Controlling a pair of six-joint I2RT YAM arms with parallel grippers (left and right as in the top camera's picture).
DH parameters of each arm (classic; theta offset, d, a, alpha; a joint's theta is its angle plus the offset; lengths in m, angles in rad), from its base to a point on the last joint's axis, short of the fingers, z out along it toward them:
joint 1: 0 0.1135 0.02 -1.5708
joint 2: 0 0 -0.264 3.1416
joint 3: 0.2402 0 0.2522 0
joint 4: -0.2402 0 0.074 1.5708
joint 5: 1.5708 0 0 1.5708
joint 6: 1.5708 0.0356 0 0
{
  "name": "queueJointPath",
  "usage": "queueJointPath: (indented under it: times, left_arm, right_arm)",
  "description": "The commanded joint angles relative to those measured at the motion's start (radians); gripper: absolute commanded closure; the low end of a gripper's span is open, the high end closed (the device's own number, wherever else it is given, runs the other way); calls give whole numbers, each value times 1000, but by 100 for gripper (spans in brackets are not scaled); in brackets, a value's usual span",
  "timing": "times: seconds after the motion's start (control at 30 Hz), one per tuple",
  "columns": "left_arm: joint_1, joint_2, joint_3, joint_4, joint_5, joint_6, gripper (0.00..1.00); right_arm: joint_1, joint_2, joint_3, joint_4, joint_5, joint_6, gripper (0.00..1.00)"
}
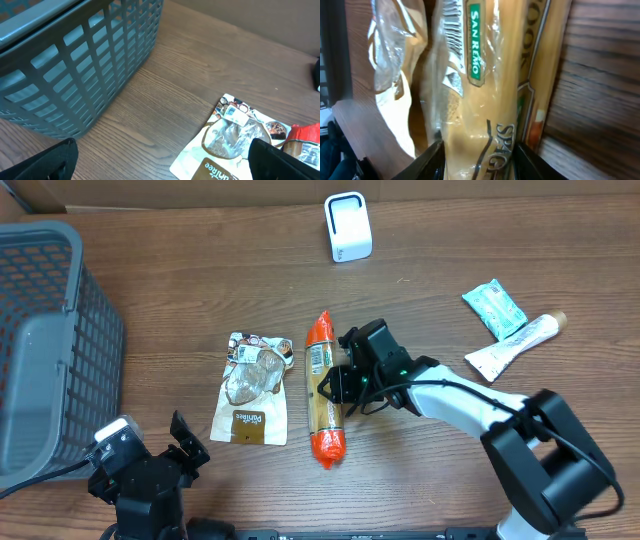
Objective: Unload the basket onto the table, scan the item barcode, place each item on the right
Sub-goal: 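Close the right gripper around the middle of the spaghetti tube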
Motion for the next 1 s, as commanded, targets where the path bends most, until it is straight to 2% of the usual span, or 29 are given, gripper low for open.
queueJointPath:
  times: [0.0,0.2,0.33,0.63,0.73,0.8,0.87,0.97]
  left_arm:
    - [-4,-3,-2,0,-17,-14,0]
    - [-4,-3,-2,0,-17,-14,0]
    - [-4,-3,-2,0,-17,-14,1]
    - [-4,-3,-2,0,-17,-14,0]
    - [-4,-3,-2,0,-17,-14,1]
    - [-4,-3,-2,0,-17,-14,0]
    - [-4,-3,-2,0,-17,-14,0]
    - [-4,-3,-2,0,-17,-14,0]
  right_arm:
    - [19,34,12,24,-19,3,56]
    - [72,37,12,21,120,76,55]
    - [80,38,12,21,126,114,46]
    - [78,38,23,-27,164,200,43]
    - [78,37,62,-83,193,201,43]
    - [78,35,108,-129,196,126,43]
    - [81,35,121,-134,188,104,40]
    - [91,40,109,-134,184,105,40]
